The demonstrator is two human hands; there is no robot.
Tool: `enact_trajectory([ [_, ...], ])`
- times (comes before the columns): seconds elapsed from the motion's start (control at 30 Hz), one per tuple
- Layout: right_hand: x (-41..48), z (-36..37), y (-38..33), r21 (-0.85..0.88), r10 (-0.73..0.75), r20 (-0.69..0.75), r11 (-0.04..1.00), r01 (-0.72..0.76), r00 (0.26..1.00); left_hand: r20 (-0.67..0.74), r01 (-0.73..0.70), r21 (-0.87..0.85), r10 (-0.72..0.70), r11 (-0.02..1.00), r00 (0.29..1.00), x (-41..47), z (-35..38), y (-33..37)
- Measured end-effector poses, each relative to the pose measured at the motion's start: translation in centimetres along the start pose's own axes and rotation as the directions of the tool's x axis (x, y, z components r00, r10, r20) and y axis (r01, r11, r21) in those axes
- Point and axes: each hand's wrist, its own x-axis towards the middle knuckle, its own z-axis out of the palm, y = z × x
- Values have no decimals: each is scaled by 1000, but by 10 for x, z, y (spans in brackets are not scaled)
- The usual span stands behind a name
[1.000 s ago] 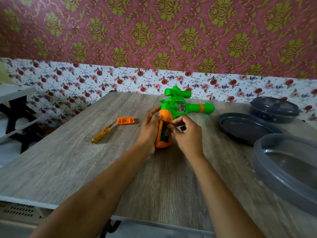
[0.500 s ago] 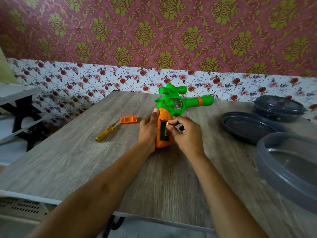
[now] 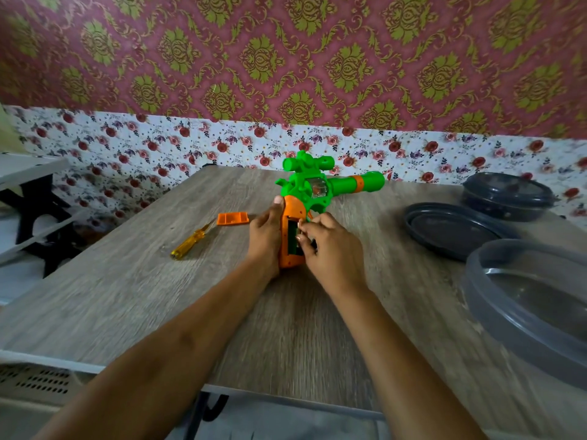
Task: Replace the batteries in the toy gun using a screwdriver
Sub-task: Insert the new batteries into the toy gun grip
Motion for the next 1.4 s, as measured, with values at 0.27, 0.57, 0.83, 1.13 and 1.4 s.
enact_trajectory([
  [0.27,-4,4,-5,-74,-47,-25,996,45,999,-45,39,-9,-40,999,998,3,-3,1],
  [0.57,-4,7,-1,-61,-80,-28,995,78,996,-45,35,-21,-36,999,998,6,-3,-2],
  [0.83,2,3,6,410,199,63,888,-207,978,-77,106,-57,-111,993,991,5,-1,2],
  [1.13,17,-30,19,678,534,725,-665,-313,435,63,109,-76,-104,991,993,7,-1,0],
  [1.4,21,-27,17,668,531,729,-689,-281,432,56,97,-107,-91,990,994,4,-2,3],
])
